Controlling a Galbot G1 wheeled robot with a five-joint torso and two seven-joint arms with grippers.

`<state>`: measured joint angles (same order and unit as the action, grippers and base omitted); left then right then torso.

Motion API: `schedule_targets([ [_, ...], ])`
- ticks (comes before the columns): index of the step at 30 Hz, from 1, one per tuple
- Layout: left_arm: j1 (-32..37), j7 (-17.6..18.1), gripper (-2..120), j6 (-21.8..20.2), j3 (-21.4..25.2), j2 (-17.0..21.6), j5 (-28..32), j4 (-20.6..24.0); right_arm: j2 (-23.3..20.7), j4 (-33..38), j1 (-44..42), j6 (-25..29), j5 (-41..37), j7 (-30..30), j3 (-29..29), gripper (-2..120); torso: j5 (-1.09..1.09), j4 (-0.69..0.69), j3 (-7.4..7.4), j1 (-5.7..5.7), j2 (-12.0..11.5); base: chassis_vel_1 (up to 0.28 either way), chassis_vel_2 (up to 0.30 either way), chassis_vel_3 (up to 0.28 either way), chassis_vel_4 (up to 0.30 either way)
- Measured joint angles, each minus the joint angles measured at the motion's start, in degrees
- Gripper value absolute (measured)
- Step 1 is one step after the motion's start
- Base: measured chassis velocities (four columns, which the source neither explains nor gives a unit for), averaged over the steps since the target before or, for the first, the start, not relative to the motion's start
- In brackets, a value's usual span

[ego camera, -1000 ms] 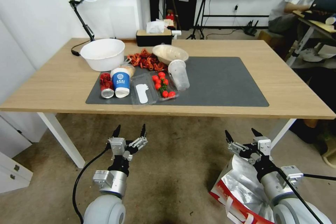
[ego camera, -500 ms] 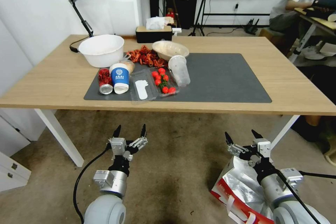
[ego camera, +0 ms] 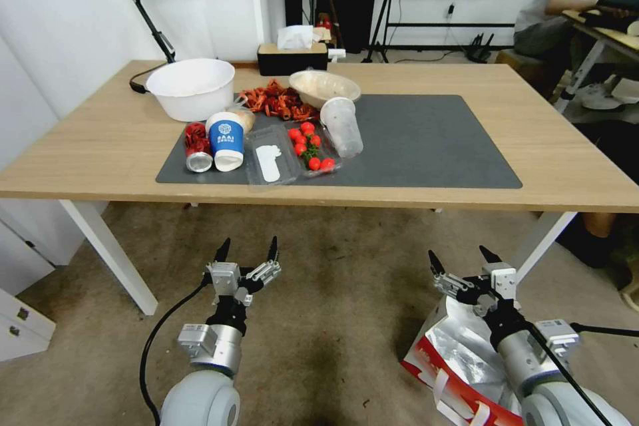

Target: Pick up the food delivery bag from the floor and place it on the table.

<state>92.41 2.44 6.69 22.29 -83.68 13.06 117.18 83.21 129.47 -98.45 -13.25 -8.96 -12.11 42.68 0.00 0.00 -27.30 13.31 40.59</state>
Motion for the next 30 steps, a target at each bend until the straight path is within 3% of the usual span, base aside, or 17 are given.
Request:
schedule_targets([
  [30,-0.3,0.0,100,0.4,0.7,0.1,0.7,-0.1,-0.1,0.0,-0.5,0.0,-0.2,0.0,0.8,100,0.00,0.00,4.51,-2.97,-7.5,0.000,0.000,0.000,0.000],
])
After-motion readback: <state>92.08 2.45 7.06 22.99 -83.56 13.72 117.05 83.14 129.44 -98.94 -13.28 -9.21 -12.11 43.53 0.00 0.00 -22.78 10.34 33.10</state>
